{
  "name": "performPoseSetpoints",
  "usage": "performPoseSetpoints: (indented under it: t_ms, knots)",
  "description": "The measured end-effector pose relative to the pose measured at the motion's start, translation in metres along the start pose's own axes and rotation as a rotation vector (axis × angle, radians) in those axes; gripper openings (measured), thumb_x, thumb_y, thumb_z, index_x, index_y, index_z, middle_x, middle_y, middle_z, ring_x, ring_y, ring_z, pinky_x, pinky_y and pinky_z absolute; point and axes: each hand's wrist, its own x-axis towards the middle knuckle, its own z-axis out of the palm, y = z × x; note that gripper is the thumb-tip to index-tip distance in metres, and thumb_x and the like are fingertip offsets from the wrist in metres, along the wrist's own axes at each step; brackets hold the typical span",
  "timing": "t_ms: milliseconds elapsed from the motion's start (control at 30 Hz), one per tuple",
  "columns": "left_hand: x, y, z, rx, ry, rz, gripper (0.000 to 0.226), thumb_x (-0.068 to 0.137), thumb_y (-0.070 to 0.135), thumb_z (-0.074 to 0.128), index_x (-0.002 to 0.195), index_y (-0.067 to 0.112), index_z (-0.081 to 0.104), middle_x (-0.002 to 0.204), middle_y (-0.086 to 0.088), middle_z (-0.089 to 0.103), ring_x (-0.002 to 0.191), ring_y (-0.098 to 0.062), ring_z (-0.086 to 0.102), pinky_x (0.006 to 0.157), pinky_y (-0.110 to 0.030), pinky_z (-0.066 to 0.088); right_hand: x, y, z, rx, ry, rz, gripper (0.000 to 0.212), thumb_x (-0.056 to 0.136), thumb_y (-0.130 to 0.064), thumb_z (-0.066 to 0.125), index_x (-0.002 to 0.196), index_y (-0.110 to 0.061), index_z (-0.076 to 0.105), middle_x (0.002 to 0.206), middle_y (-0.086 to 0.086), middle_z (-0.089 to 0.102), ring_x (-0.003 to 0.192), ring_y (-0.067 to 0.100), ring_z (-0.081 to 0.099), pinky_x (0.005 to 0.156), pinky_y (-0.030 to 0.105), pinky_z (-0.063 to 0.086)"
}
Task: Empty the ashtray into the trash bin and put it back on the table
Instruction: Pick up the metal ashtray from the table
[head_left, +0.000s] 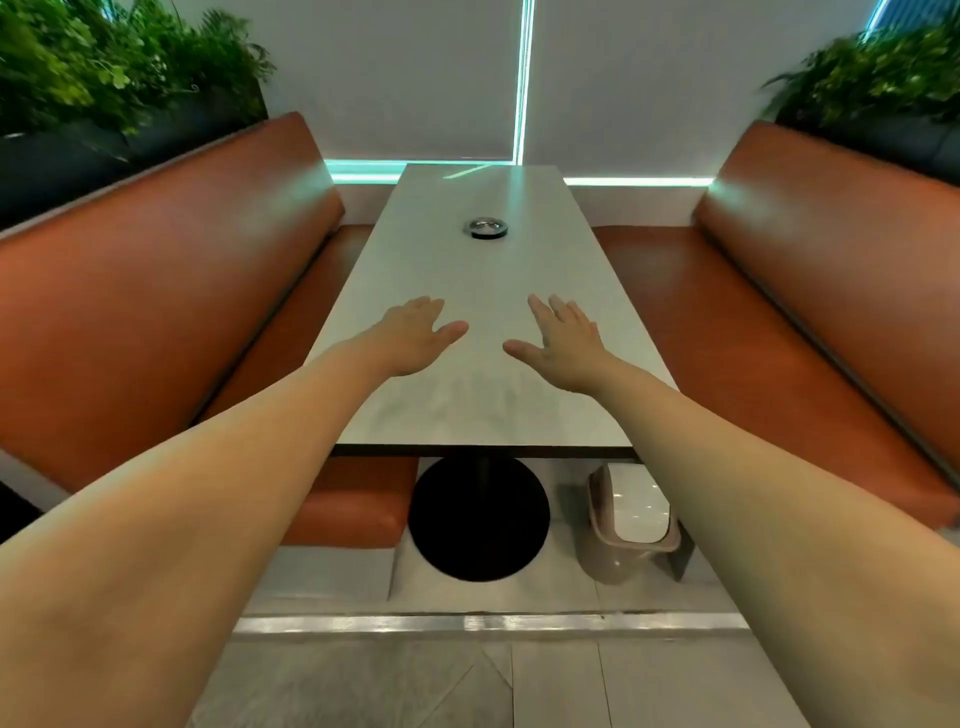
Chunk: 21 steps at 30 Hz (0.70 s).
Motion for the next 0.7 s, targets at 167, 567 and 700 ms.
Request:
performPoseSetpoints:
  t_ms: [167,567,700]
  knots:
    - [0.006,0.000,0.005,-0.048,0.016,-0.022,0.065,0.093,0.047,0.030,0.146,0.012,0.017,0.158,-0.009,0.015,0.146,-0.027,0.012,0.118,-0.040,0.010,0.010,0.007,0.004,0.020,0.014,0.007,0.072,0.091,-0.047,0.039,0.147,-0.017,0.005,0.158,0.013,0.002,0.145,0.030,-0.004,0.117,0.048,0.003]
    - [0.054,-0.008,0.002,-0.020,0.023,-0.044,0.064,0.093,0.047,0.029,0.146,0.012,0.017,0.158,-0.009,0.015,0.145,-0.027,0.012,0.118,-0.040,0.010,0.067,0.016,0.010,0.031,0.003,0.000,0.072,0.091,-0.047,0.039,0.147,-0.016,0.006,0.158,0.014,0.003,0.145,0.030,-0.003,0.119,0.046,0.004]
    - [0.084,-0.017,0.001,-0.020,0.005,-0.047,0.065,0.093,0.048,0.028,0.146,0.012,0.017,0.158,-0.009,0.016,0.145,-0.026,0.012,0.117,-0.040,0.010,0.097,0.017,0.011,0.038,0.001,0.005,0.073,0.090,-0.047,0.039,0.147,-0.017,0.005,0.158,0.013,0.003,0.145,0.030,-0.003,0.118,0.046,0.004]
